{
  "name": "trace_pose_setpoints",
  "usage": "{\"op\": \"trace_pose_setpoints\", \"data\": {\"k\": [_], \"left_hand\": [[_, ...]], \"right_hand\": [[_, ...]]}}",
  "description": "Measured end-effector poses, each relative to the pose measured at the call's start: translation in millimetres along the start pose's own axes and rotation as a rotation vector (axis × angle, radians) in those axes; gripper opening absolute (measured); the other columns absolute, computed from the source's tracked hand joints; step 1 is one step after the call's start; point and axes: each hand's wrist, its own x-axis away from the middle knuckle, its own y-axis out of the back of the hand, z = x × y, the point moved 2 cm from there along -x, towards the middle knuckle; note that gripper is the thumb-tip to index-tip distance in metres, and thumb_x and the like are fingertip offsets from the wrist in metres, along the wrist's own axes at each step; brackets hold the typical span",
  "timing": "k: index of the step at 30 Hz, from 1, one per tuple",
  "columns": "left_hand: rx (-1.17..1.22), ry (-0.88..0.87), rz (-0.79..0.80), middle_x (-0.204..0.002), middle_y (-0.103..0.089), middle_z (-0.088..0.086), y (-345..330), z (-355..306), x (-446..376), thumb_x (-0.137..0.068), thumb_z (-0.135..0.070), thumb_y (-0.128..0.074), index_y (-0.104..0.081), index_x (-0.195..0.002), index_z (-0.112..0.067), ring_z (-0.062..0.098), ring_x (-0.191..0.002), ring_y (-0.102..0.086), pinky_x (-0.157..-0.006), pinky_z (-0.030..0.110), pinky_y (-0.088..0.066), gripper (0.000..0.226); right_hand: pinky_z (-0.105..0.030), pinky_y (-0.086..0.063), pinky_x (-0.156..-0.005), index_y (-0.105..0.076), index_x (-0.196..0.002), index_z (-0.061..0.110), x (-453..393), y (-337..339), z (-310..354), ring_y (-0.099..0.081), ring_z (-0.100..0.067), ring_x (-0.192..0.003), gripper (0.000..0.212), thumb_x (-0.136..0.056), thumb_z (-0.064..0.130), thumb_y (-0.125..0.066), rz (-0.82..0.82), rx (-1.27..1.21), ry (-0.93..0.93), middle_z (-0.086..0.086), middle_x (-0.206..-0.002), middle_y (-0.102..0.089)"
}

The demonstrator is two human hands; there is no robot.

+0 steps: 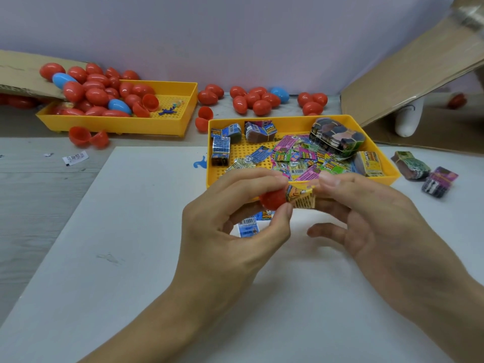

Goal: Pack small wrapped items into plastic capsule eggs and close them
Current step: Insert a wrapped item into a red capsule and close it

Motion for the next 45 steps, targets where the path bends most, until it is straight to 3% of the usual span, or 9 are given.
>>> {"op": "trace_pose_setpoints", "data": {"k": [2, 8, 13, 18, 22, 27, 31, 39, 45], "left_hand": [[-0.04, -0.025, 0.0, -0.107, -0.069, 0.004, 0.6, -0.7, -0.2, -0.079, -0.001, -0.074, -0.071, -0.105, -0.008, 0.02, -0.105, -0.067, -0.084, 0.031, -0.058, 0.027], [-0.091, -0.059, -0.001, -0.109, -0.071, 0.003, -1.4, -4.4, 0.6, -0.078, 0.0, -0.075, -0.071, -0.109, -0.009, 0.016, -0.104, -0.069, -0.084, 0.033, -0.059, 0.032], [-0.13, -0.068, -0.014, -0.113, -0.071, 0.0, -1.3, -8.2, 2.1, -0.079, -0.005, -0.075, -0.069, -0.112, -0.009, 0.011, -0.108, -0.068, -0.09, 0.031, -0.057, 0.034], [-0.157, -0.047, 0.015, -0.114, -0.071, -0.006, -2.5, -12.3, 2.0, -0.086, -0.021, -0.075, -0.067, -0.119, -0.012, 0.004, -0.106, -0.068, -0.092, 0.021, -0.053, 0.035], [-0.146, -0.046, 0.053, -0.117, -0.07, -0.005, -3.4, -12.3, 1.9, -0.088, -0.02, -0.067, -0.065, -0.121, -0.012, 0.005, -0.109, -0.067, -0.093, 0.02, -0.051, 0.033], [-0.164, -0.069, 0.139, -0.129, -0.063, -0.004, -5.5, -10.1, 2.5, -0.09, -0.016, -0.062, -0.061, -0.124, -0.011, 0.004, -0.122, -0.059, -0.1, 0.02, -0.047, 0.034], [-0.149, -0.063, 0.186, -0.132, -0.061, 0.001, -6.1, -7.9, -0.7, -0.089, -0.015, -0.063, -0.061, -0.127, -0.008, 0.006, -0.126, -0.056, -0.103, 0.021, -0.044, 0.038], [-0.074, -0.066, 0.093, -0.105, -0.068, 0.004, -1.6, -5.4, -1.0, -0.082, -0.02, -0.075, -0.064, -0.12, -0.014, 0.023, -0.099, -0.068, -0.086, 0.038, -0.055, 0.04], [-0.115, -0.044, 0.084, -0.106, -0.071, -0.001, 0.6, -5.4, -4.1, -0.078, -0.023, -0.077, -0.07, -0.11, -0.013, 0.011, -0.105, -0.068, -0.09, 0.027, -0.053, 0.034]], "right_hand": [[-0.03, -0.057, -0.056, -0.075, -0.073, 0.018, -0.9, 0.5, 2.2, -0.073, -0.02, -0.079, 0.014, -0.067, 0.029, -0.081, 0.002, -0.031, -0.017, -0.006, -0.082, -0.074], [-0.03, -0.058, -0.056, -0.078, -0.086, 0.01, -1.3, -2.2, 5.6, -0.074, -0.023, -0.079, 0.037, -0.061, 0.036, -0.073, -0.004, -0.028, -0.053, -0.013, -0.088, -0.076], [-0.029, -0.058, -0.056, -0.081, -0.081, 0.01, 0.1, -4.1, 7.4, -0.075, -0.025, -0.081, 0.033, -0.064, 0.037, -0.069, 0.055, -0.058, -0.103, -0.014, -0.089, -0.077], [-0.03, -0.058, -0.058, -0.08, -0.09, 0.011, 0.2, -4.4, 8.3, -0.075, -0.023, -0.082, 0.032, -0.073, 0.033, -0.065, 0.125, -0.104, -0.149, -0.015, -0.095, -0.076], [-0.028, -0.058, -0.058, -0.079, -0.094, 0.011, -0.2, -4.6, 8.0, -0.075, -0.021, -0.081, 0.027, -0.081, 0.029, -0.064, 0.154, -0.122, -0.163, -0.015, -0.095, -0.076], [-0.025, -0.057, -0.055, -0.079, -0.087, 0.015, -0.9, -3.3, 5.7, -0.073, -0.018, -0.071, 0.021, -0.072, 0.026, -0.071, 0.147, -0.144, -0.25, -0.013, -0.09, -0.075], [-0.025, -0.058, -0.057, -0.077, -0.094, 0.005, -1.6, -1.2, 3.5, -0.074, -0.022, -0.076, 0.034, -0.065, 0.023, -0.075, 0.111, -0.179, -0.279, -0.02, -0.095, -0.074], [-0.023, -0.056, -0.053, -0.08, -0.087, 0.008, -1.9, -1.2, 3.9, -0.071, -0.018, -0.063, 0.024, -0.067, 0.02, -0.074, 0.109, -0.234, -0.298, -0.016, -0.085, -0.074], [-0.023, -0.056, -0.051, -0.08, -0.084, 0.009, -1.7, -1.5, 2.1, -0.071, -0.017, -0.063, 0.025, -0.063, 0.023, -0.076, 0.104, -0.227, -0.328, -0.014, -0.084, -0.075]]}}
